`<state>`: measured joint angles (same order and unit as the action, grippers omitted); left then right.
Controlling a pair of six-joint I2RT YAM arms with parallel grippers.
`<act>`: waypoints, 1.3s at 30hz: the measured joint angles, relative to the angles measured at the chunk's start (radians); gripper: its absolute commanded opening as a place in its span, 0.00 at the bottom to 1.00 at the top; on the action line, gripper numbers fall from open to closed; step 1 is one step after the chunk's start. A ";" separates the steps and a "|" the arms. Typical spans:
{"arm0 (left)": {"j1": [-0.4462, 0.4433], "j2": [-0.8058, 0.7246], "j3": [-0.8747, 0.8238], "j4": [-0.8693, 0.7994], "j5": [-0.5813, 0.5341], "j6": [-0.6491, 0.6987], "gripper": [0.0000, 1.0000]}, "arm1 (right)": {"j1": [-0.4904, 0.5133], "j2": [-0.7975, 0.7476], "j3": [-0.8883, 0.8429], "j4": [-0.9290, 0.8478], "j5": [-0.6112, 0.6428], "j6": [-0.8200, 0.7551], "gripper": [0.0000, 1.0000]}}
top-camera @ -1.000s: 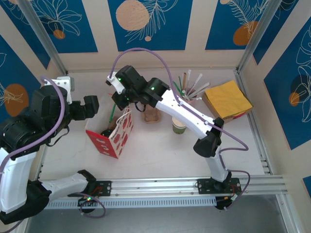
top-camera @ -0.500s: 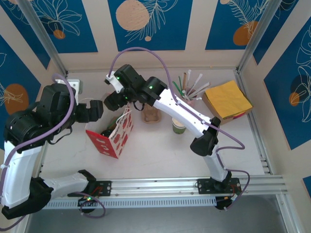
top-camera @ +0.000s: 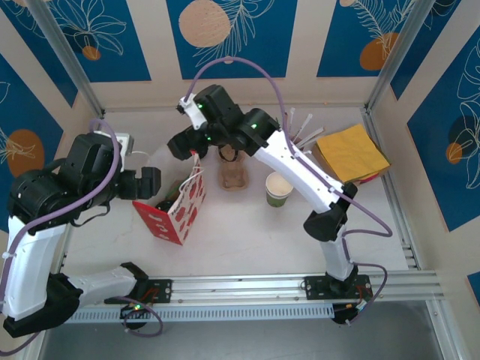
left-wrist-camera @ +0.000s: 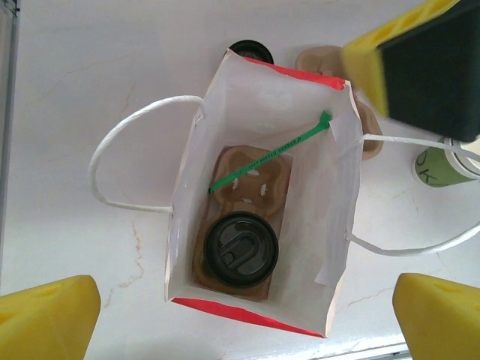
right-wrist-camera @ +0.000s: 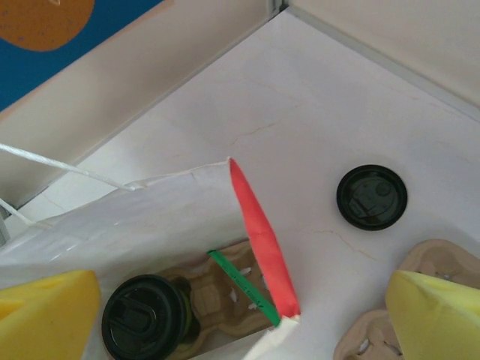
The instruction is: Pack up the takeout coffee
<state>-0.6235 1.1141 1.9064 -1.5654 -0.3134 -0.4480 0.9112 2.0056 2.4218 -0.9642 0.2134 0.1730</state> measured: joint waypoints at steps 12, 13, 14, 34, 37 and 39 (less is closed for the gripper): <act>0.000 0.017 0.000 0.003 0.038 0.001 1.00 | -0.115 -0.201 -0.197 0.009 0.008 0.058 1.00; 0.000 0.021 0.000 0.007 0.044 0.002 1.00 | -0.132 -0.224 -0.229 0.013 0.011 0.065 1.00; 0.000 0.023 0.000 0.010 0.047 0.002 1.00 | -0.147 -0.245 -0.256 0.017 0.011 0.069 1.00; 0.000 0.066 -0.018 0.092 0.132 0.036 1.00 | -0.616 -0.592 -0.812 0.058 0.024 0.153 0.99; 0.000 0.073 -0.019 0.095 0.135 0.040 1.00 | -0.631 -0.599 -0.872 0.043 0.033 0.159 0.99; 0.000 0.079 -0.019 0.100 0.139 0.046 1.00 | -0.665 -0.610 -0.906 0.034 0.028 0.169 0.99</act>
<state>-0.6235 1.1931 1.8874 -1.4651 -0.1745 -0.4023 0.2462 1.3960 1.5154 -0.9302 0.2417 0.3420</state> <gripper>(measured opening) 0.998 0.990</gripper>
